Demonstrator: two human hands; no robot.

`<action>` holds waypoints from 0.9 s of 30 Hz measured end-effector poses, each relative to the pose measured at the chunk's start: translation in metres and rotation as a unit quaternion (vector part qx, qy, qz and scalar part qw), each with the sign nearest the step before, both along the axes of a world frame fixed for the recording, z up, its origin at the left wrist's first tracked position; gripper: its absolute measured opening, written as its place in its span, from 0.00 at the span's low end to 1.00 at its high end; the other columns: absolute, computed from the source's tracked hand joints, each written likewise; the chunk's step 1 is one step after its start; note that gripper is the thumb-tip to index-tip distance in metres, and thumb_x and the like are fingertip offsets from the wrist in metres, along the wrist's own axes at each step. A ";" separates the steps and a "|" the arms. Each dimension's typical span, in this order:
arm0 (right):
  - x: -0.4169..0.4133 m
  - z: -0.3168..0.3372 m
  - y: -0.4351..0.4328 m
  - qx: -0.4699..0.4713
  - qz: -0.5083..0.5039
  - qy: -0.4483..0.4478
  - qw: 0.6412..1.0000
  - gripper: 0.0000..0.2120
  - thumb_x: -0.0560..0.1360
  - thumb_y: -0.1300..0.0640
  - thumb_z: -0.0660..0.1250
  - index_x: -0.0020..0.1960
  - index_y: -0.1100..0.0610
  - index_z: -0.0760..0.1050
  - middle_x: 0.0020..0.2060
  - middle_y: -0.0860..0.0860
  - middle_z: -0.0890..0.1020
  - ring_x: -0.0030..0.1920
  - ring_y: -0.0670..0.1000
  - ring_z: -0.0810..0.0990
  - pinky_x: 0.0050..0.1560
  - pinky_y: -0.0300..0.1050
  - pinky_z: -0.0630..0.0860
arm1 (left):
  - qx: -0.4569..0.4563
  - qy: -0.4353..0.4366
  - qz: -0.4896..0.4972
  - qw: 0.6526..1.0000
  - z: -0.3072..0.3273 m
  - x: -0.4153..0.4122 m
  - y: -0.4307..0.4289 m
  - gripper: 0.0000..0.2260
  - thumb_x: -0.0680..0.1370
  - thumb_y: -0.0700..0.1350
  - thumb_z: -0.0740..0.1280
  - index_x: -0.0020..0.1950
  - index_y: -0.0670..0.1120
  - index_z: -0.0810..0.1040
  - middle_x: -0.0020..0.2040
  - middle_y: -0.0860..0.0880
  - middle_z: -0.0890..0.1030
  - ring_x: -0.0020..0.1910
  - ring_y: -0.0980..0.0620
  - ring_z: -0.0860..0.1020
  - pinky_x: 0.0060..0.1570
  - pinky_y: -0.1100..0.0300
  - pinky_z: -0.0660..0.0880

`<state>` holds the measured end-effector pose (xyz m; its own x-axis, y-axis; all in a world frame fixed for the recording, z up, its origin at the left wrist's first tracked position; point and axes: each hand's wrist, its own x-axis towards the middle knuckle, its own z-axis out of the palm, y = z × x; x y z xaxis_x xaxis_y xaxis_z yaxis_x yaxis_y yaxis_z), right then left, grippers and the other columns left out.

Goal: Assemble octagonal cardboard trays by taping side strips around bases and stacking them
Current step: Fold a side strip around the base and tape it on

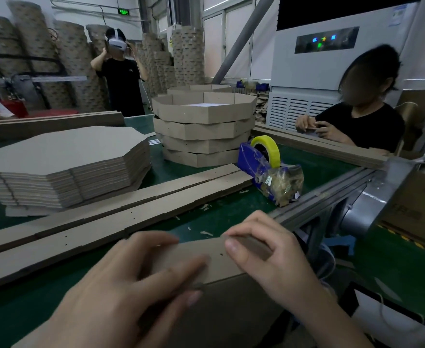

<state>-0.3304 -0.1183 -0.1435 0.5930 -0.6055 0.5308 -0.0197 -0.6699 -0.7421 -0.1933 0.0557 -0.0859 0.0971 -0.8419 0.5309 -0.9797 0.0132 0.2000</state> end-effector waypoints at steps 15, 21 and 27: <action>-0.015 0.039 -0.175 0.103 -0.331 0.030 0.938 0.08 0.78 0.48 0.63 0.51 0.49 0.79 0.55 0.51 0.80 0.51 0.50 0.77 0.51 0.47 0.73 | -0.015 -0.067 0.041 0.997 -0.014 0.004 -0.025 0.15 0.74 0.58 0.58 0.52 0.63 0.83 0.46 0.51 0.81 0.39 0.47 0.80 0.32 0.55 0.75; -0.008 0.033 -0.240 0.268 -0.262 0.194 0.906 0.15 0.76 0.42 0.64 0.48 0.52 0.82 0.34 0.51 0.72 0.32 0.49 0.67 0.29 0.41 0.64 | -0.008 -0.066 0.029 0.997 -0.014 0.005 -0.027 0.15 0.75 0.58 0.58 0.52 0.64 0.82 0.46 0.52 0.81 0.40 0.48 0.80 0.31 0.55 0.76; -0.007 0.039 -0.243 0.431 -0.215 0.049 0.875 0.14 0.72 0.57 0.70 0.29 0.54 0.84 0.29 0.45 0.82 0.23 0.41 0.62 0.26 0.32 0.60 | -0.009 -0.069 0.031 0.997 -0.015 0.006 -0.026 0.15 0.75 0.58 0.58 0.53 0.64 0.82 0.47 0.52 0.81 0.39 0.48 0.80 0.31 0.56 0.75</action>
<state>-0.3376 -0.3615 -0.1041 0.2287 -0.9342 -0.2738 -0.2238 0.2233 -0.9487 -0.1872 0.0294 -0.1004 0.0735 -0.8263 0.5584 -0.9969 -0.0454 0.0641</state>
